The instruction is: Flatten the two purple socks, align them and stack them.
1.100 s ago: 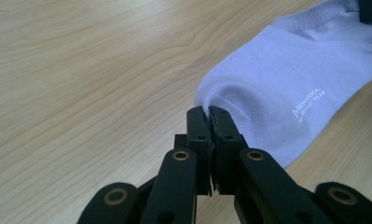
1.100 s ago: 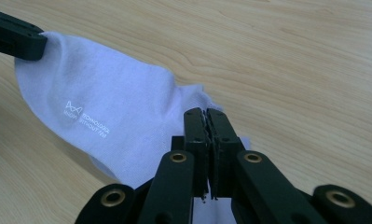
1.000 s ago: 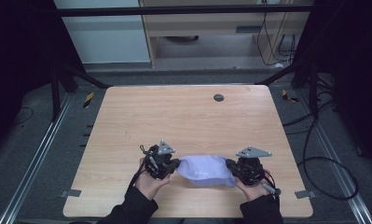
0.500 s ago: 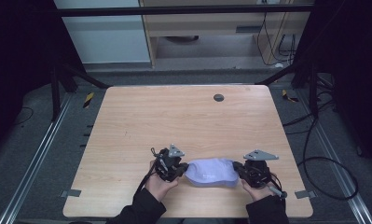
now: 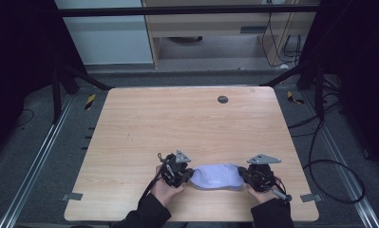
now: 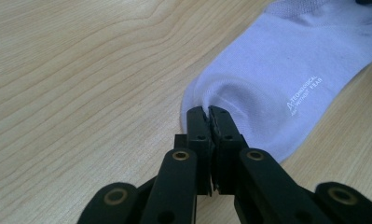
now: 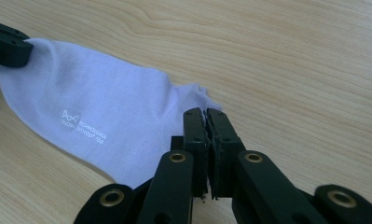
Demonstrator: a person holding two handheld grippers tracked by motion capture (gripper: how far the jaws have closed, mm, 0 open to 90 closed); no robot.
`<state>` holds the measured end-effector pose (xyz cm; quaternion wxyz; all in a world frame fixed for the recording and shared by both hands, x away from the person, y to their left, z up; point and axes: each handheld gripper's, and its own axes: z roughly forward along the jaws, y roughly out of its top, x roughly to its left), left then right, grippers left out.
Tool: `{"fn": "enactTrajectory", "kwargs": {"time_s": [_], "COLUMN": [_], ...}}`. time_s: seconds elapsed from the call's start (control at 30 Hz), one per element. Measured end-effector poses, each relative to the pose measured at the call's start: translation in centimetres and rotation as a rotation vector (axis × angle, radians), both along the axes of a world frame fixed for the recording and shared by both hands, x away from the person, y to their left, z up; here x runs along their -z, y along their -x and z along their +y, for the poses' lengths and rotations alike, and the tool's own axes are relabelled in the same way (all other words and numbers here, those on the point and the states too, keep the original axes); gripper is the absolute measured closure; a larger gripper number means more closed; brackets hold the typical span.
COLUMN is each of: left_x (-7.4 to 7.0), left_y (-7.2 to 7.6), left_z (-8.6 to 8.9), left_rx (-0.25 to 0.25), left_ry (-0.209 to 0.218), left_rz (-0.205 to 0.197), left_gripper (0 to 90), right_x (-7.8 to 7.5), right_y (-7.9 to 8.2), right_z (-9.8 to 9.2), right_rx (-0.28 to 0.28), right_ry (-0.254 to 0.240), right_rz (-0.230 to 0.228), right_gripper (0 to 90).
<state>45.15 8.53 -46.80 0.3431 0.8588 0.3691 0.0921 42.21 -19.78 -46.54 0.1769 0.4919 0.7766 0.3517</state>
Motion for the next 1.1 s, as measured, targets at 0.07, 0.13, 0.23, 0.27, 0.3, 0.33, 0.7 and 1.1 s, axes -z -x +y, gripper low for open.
{"fn": "enactTrajectory", "kwargs": {"time_s": [0.07,0.13,0.23,0.27,0.3,0.33,0.7,1.1], "left_x": [0.1,0.4,0.7,0.6,0.5,0.4,1.0,-0.2], "left_y": [0.0,0.0,0.0,0.0,0.0,0.0,-0.1,0.4], "left_z": [0.0,-0.1,-0.1,-0.1,0.0,0.0,0.1,-1.4], "left_rx": [0.001,0.003,-0.005,-0.006,-0.003,-0.004,-0.024,0.003], "left_ry": [-0.008,-0.015,-0.011,-0.005,-0.007,-0.003,-0.033,0.023], "left_rz": [0.0,0.001,0.001,-0.003,-0.006,-0.01,-0.012,-0.092], "left_gripper": [87.3,87.3,87.2,87.2,87.2,87.3,81.1,79.6], "right_x": [0.1,0.2,0.5,0.5,0.5,0.5,1.4,0.4], "right_y": [0.0,-0.1,-0.2,-0.2,-0.2,-0.3,-0.5,0.2], "right_z": [0.0,0.1,0.0,0.0,0.0,0.0,0.1,0.4], "right_rx": [0.0,-0.001,-0.001,-0.001,-0.003,-0.005,-0.014,-0.03], "right_ry": [0.003,0.004,0.0,-0.001,-0.004,-0.003,0.031,-0.06], "right_rz": [-0.002,0.002,0.008,0.007,0.005,-0.006,0.02,-0.067], "right_gripper": [87.7,87.6,87.5,87.5,87.5,87.5,81.8,82.7]}}
